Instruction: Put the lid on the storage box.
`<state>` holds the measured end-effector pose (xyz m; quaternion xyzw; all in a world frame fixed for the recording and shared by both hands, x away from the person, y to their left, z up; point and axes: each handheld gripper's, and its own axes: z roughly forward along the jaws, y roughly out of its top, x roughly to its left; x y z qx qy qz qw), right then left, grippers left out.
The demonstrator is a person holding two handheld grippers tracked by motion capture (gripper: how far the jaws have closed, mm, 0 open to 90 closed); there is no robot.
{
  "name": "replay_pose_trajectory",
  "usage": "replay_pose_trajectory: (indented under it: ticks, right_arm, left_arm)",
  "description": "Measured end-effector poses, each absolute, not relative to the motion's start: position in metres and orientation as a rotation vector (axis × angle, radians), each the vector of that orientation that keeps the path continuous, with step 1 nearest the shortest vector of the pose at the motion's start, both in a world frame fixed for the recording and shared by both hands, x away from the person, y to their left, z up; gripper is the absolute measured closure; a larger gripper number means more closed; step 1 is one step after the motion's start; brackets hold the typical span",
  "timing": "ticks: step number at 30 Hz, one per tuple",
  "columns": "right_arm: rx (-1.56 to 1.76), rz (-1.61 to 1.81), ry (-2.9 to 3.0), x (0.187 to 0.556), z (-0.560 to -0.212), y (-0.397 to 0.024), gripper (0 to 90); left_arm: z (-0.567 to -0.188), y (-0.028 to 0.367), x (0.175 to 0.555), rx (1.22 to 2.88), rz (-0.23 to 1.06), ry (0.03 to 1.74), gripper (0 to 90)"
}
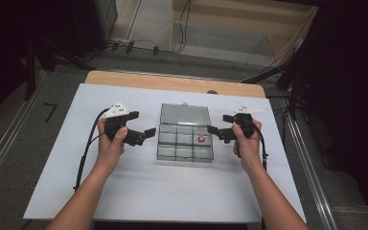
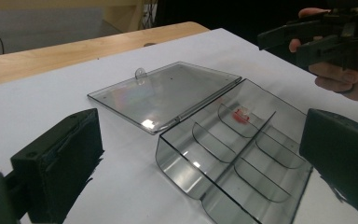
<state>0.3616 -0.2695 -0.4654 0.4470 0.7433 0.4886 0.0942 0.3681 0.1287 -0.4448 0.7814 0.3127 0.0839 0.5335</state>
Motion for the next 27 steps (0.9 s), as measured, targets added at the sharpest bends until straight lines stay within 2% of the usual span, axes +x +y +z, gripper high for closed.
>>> replay_pose_trajectory:
  ticks: [11, 19, 20, 24, 27]
  right_arm:
    - [1.354, 1.48, 2.228, 0.376, -0.47, -0.263, 0.0]
    - [1.364, 1.439, 2.248, 0.391, -0.467, -0.253, 0.1]
    - [1.384, 1.439, 2.241, 0.393, -0.467, -0.252, 3.8]
    - [1.472, 1.454, 2.225, 0.402, -0.472, -0.254, 6.2]
    - [1.552, 1.47, 2.203, 0.409, -0.478, -0.256, 12.1]
  left_arm:
    - [-0.456, 0.099, 0.399, 1.915, 0.178, 0.785, 0.3]
    - [-0.466, 0.088, 0.422, 1.928, 0.132, 0.87, 4.6]
    - [-0.467, 0.086, 0.423, 1.928, 0.132, 0.879, 4.7]
    - [-0.468, 0.082, 0.428, 1.919, 0.122, 0.897, 5.0]
    - [-0.471, 0.078, 0.432, 1.917, 0.116, 0.941, 10.1]
